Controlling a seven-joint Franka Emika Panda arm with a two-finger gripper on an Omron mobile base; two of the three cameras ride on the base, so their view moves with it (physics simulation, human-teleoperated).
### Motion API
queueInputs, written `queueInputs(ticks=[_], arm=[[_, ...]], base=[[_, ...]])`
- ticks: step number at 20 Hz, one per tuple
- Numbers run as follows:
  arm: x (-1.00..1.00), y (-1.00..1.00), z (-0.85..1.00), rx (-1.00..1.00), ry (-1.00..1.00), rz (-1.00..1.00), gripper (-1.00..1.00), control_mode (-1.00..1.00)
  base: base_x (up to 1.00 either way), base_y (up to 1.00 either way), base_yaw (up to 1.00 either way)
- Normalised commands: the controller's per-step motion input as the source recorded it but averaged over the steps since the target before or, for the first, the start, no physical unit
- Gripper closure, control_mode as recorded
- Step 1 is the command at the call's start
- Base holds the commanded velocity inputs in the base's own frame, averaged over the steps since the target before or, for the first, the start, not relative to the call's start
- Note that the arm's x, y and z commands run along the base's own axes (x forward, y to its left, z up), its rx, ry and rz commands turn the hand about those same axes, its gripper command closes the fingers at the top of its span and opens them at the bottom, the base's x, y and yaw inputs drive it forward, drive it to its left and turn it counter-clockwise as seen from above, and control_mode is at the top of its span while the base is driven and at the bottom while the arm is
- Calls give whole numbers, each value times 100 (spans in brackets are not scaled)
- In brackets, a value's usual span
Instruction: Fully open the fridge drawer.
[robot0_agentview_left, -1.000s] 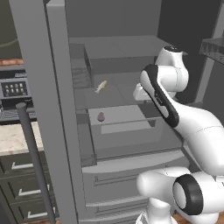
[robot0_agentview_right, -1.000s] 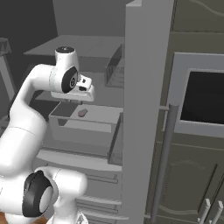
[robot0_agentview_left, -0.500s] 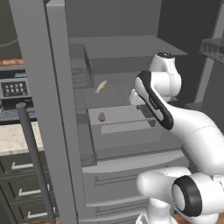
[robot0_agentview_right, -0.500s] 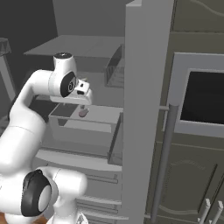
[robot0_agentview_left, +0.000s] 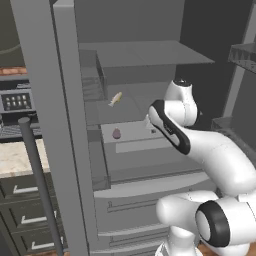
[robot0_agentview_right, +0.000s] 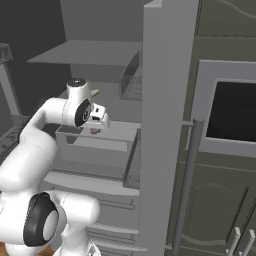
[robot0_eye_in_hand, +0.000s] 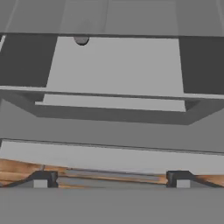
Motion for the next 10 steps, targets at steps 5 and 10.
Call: queueInputs(ticks=[5,10], arm=[[56,3,-25,0,-17,0,-100,-100],[37,2,-15,0,-2,0,-100,-100]], base=[[0,0,0],[0,0,0]])
